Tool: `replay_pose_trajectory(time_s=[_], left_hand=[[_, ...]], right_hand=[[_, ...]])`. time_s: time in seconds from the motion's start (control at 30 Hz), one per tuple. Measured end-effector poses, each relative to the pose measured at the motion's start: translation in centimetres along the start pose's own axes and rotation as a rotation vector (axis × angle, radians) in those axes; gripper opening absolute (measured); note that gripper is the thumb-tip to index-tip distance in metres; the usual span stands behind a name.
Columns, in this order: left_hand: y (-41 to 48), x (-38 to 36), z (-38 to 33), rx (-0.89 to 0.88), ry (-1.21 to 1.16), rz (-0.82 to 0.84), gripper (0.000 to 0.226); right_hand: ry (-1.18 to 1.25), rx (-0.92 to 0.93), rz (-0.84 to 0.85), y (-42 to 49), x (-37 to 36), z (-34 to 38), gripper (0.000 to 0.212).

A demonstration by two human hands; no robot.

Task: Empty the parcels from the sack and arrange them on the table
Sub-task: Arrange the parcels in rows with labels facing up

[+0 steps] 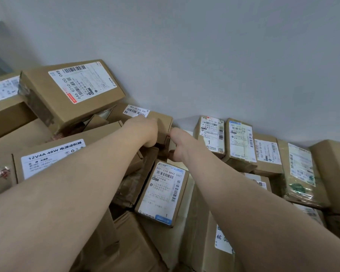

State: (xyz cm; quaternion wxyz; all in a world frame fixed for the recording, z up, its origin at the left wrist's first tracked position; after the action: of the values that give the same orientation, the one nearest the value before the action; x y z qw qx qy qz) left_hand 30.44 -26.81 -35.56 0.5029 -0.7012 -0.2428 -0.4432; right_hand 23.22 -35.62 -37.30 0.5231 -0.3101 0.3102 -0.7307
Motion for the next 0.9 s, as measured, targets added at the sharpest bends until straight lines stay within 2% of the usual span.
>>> replay_pose_trajectory(time_s=[0.07,0.17,0.23,0.33,0.4,0.47,0.53,0.63,0.7,0.73,0.77,0.83,0.9], left_hand=[[-0.3,0.0,-0.1,0.013,-0.022,-0.016,0.072],[-0.3,-0.1,-0.1,0.067,-0.075,-0.063,0.072],[-0.4,0.4,0.2,0.102,-0.196,-0.163,0.060],[0.0,1.2,0.8,0.008,-0.471,-0.330,0.047],[0.3,1.4,1.2,-0.093,-0.609,-0.367,0.048],[0.0,1.5,1.2,-0.192,-0.555,-0.362,0.048],[-0.7,1.2,1.0,-0.197,-0.365,-0.327,0.058],[-1.6,1.1,1.4,0.013,-0.199,-0.291,0.067],[-2.1,0.8,1.8,0.152,-0.157,-0.223,0.064],[-2.2,0.7,1.8,0.163,-0.160,-0.218,0.058],[-2.3,0.9,1.7,0.139,-0.203,-0.253,0.048],[-3.1,1.9,1.0,0.089,-0.505,-0.421,0.034],[-3.7,2.8,0.1,0.157,-1.051,-0.454,0.051]], right_hand=[[0.061,-0.011,0.009,0.1,-0.1,-0.4,0.031],[0.019,-0.020,0.082,0.7,-0.6,-0.5,0.030],[-0.020,0.013,0.137,0.9,-0.9,0.0,0.028],[0.029,0.120,0.252,0.6,-0.7,0.8,0.018],[0.032,0.173,0.232,0.6,0.0,0.9,0.024],[-0.075,0.209,0.119,0.3,1.2,1.0,0.019],[-0.135,0.246,0.030,-0.5,2.6,1.3,0.007],[-0.157,0.306,-0.094,-2.1,5.3,1.9,0.006],[-0.217,0.351,-0.177,-3.1,6.9,2.0,0.012],[-0.237,0.388,-0.195,-3.6,7.4,1.9,0.020],[-0.254,0.437,-0.199,-3.8,7.8,1.7,0.031],[-0.367,0.565,-0.207,-4.4,8.2,1.2,0.049],[-0.615,0.749,-0.248,-5.4,8.1,0.7,0.052]])
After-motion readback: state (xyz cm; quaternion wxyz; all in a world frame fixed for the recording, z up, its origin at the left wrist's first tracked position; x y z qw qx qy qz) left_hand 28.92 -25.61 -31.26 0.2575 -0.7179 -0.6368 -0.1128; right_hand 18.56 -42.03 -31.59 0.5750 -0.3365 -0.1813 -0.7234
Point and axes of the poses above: each hand's wrist, its own y-axis towards the middle knuckle, its own x-axis out of the back of the hand, z = x × y, the point moved 3 cm from there along y, towards the middle knuckle, and after that the axes turned 13 degrees about -y, right-handed, at the moved point
